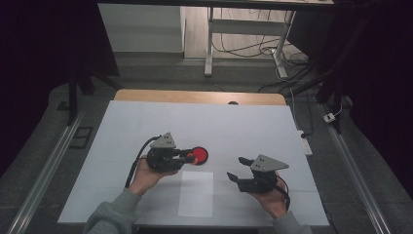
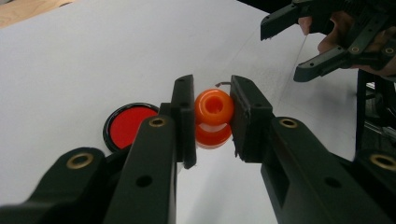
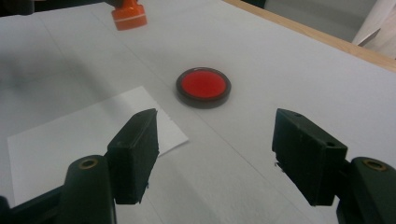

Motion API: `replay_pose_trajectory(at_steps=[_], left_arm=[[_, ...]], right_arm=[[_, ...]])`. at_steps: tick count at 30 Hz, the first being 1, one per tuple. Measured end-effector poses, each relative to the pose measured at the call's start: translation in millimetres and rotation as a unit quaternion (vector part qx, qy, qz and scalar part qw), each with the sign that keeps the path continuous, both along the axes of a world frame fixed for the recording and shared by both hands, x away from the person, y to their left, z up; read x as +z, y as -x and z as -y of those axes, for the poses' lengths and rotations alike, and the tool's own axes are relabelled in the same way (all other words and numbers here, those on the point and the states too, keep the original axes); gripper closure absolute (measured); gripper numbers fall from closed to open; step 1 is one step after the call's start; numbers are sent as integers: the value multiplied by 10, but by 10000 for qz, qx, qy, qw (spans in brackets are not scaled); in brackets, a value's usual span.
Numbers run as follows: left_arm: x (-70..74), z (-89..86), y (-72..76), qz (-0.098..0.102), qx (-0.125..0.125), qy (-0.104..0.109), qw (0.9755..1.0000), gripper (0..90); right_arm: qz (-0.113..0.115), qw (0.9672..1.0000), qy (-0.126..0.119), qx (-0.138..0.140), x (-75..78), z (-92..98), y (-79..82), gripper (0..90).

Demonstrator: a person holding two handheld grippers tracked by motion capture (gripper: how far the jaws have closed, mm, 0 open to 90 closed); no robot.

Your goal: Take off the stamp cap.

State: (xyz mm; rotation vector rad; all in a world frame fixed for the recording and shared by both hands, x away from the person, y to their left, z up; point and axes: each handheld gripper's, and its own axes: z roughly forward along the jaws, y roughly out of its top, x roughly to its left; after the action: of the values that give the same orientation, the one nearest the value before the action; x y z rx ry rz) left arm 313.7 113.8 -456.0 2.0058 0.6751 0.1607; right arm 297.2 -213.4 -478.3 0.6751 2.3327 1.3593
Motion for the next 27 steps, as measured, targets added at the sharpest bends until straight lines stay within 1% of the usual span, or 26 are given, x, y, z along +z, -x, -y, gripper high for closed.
replay_pose_trajectory(at_steps=[3,7,12,15,16,18,20,21,25,27], left_arm=[[-4,6,-2,-6,1,-17,10000,724],[-4,10,-1,-8,8,-21,10000,724],[-8,11,-6,-10,14,-22,10000,724],[-12,13,-10,-12,10,-26,10000,724],[-12,12,-10,-16,13,-28,10000,724],[-9,7,-5,-16,20,-15,10000,724],[-6,4,-4,-7,22,-10,10000,724],[-7,5,-5,-6,24,-11,10000,724],[-20,8,-13,-9,69,-33,10000,724],[-18,11,-13,1,71,-30,10000,724]], right_arm=[[-22,9999,69,85,5,-73,-22,309],[-56,9998,70,157,4,-175,-51,309],[-43,9998,107,190,14,-221,-73,310],[-68,9998,24,212,16,-267,-111,309],[-105,9996,38,241,19,-289,-121,309],[-82,9995,104,274,22,-335,-127,310],[-84,9995,63,294,20,-341,-128,311],[-105,9994,3,322,13,-350,-128,311],[-105,9992,-21,387,7,-367,-128,313],[-97,9991,14,415,6,-378,-128,313]])
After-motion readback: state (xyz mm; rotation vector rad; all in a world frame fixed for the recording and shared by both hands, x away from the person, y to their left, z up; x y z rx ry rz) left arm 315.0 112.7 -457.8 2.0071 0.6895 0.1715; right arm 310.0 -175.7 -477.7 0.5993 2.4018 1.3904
